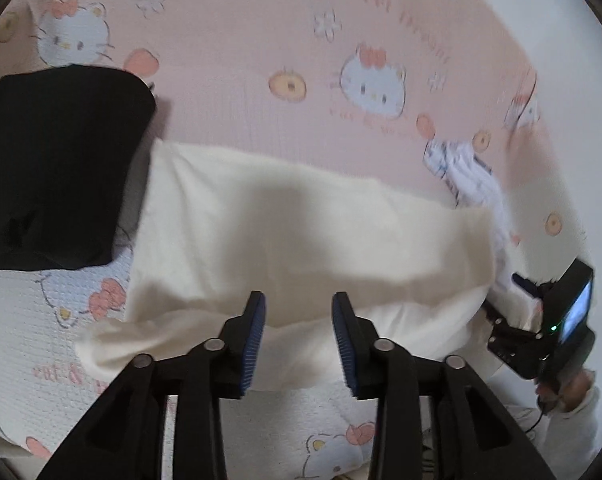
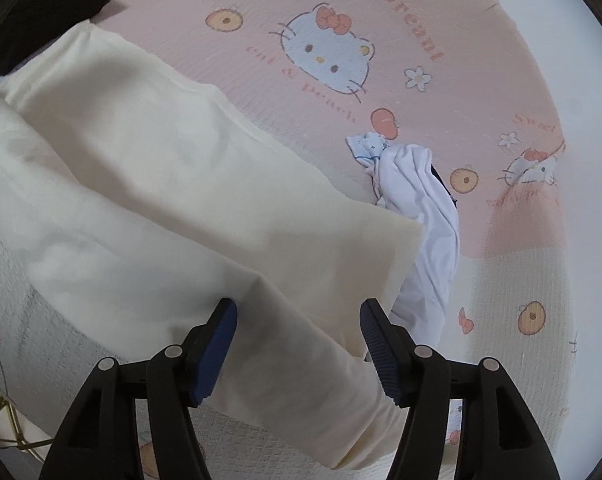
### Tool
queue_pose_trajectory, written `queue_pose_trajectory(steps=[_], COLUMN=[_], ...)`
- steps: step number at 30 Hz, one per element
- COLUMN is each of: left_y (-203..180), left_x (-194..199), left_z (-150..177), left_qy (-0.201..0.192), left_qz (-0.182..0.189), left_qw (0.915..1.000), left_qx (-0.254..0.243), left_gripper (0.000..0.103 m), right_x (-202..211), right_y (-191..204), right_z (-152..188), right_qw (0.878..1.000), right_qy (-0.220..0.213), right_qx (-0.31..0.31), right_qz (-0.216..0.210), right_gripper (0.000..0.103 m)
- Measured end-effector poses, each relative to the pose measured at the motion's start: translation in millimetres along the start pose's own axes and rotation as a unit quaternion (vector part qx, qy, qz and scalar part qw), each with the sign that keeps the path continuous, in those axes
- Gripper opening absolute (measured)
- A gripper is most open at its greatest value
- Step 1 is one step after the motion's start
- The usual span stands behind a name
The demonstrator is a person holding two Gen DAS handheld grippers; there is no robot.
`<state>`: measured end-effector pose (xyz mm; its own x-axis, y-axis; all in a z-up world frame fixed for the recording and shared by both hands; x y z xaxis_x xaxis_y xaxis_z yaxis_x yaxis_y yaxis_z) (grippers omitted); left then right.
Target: Fold clothes
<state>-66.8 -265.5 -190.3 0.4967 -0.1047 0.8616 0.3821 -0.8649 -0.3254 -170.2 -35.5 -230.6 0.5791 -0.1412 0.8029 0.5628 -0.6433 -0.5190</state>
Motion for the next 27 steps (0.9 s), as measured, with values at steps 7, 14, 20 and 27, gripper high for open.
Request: queue_pose_trajectory(steps=[7, 14, 20, 27], left_y=[22, 61, 89, 108], left_x=[24, 19, 32, 24], left_z=[20, 54, 62, 75], left_qy=[-0.032, -0.015, -0.036, -0.029], left_qz=[-0.084, -0.132, -0.086, -0.036], left_qw=[0.9951, 0.9906, 0.9952, 0.9963], left_qx=[-0.041, -0.032, 0.029, 0.073], left_gripper=[0.036, 0.036, 0.036, 0.036], right_x=[-3, 0, 8, 1], right_y=[3, 9, 10, 21], right_z=[3, 5, 4, 2], right_qw=[1.000, 1.000, 1.000, 0.999], right_qy=[-0.003, 0.001, -0.009, 0.010], right_qx=[-0.015, -0.008, 0.005, 0.033], right_qz=[0.006, 0.009, 0.022, 0.040], right_gripper=[0.063, 0.064, 0.064, 0.064])
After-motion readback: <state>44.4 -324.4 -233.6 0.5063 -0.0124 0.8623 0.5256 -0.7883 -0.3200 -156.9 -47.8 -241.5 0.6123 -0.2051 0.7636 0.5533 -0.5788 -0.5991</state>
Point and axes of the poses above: each gripper's, at about its wrist camera, not at the fingertips, and x roughly against the way its jaws point, y to its left, z to its underside, the point moved 8 cm from there along -x, roughly the way its jaws point, and after that the axes turned 1 degree about y, right-handed, at the moved point
